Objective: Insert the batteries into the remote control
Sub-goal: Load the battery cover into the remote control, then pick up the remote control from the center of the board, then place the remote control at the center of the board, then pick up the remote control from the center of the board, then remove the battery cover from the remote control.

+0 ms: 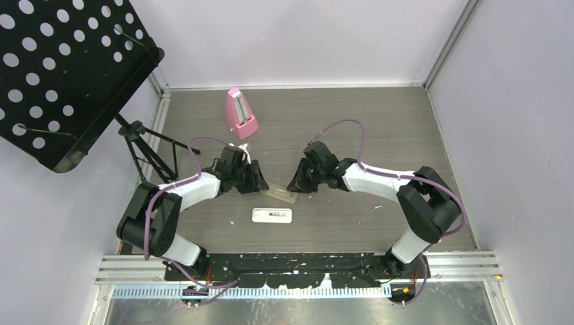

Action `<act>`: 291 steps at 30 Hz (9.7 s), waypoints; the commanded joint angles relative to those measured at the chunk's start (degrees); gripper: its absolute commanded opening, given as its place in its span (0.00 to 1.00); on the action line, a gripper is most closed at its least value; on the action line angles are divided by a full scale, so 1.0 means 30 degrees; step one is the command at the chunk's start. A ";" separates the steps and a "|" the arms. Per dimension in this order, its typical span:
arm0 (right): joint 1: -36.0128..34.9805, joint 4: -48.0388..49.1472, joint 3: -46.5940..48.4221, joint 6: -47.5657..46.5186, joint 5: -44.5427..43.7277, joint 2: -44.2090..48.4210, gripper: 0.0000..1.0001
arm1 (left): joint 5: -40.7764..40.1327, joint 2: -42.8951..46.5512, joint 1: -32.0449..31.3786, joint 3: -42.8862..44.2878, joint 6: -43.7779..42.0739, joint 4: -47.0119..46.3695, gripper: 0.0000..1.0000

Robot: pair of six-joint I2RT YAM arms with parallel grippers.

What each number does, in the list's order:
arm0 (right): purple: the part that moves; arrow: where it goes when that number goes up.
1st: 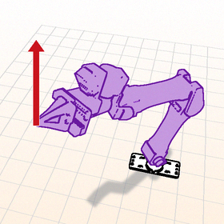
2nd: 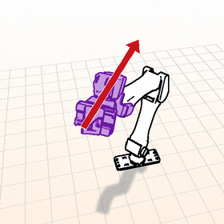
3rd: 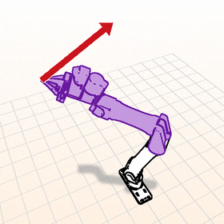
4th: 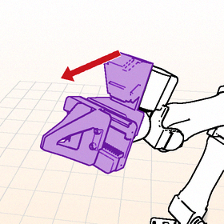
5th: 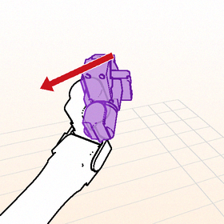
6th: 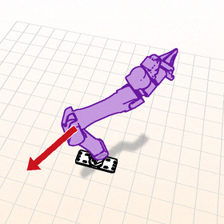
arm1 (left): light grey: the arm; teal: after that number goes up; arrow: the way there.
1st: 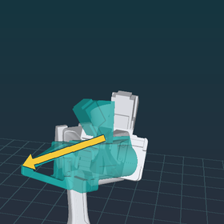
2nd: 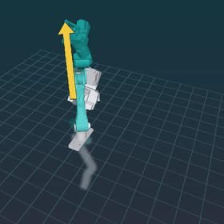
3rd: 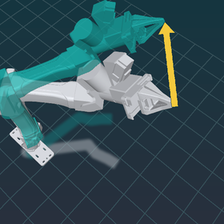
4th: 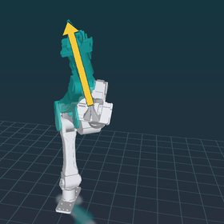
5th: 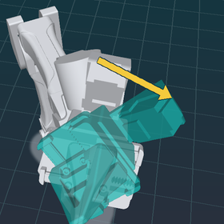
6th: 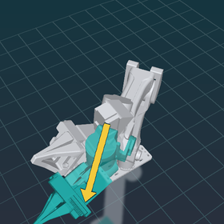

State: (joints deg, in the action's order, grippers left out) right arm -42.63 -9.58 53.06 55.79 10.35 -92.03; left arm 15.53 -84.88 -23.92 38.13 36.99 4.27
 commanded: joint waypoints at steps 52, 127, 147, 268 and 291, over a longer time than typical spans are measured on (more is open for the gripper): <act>-0.4489 -0.4932 0.7453 -1.6669 -0.7226 -0.7160 0.68 | -0.8050 0.9745 0.1587 -0.0376 -0.0716 0.6867 1.00; -0.6231 -0.2004 0.2974 -1.9617 -0.1789 -0.2448 0.88 | -0.4316 1.0731 0.3035 0.2144 -0.1050 1.0353 1.00; -0.6912 -0.0521 0.2486 -2.2870 -0.3060 -0.2770 0.33 | 0.1660 1.0635 0.3269 -0.1408 0.0877 0.9614 0.87; -0.3925 0.0970 0.0244 0.3142 -0.2764 -0.1774 0.42 | 0.6242 0.8740 0.3228 -0.7759 0.3548 -0.2289 0.00; -0.3924 1.1937 -0.3245 0.4610 -0.0413 -0.1843 0.41 | 0.7312 0.7619 0.3084 -0.8097 0.3579 -0.2743 0.00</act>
State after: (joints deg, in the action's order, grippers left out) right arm -52.73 10.33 44.75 68.07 6.13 -95.83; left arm 35.94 -60.16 -12.78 14.76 48.99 -7.11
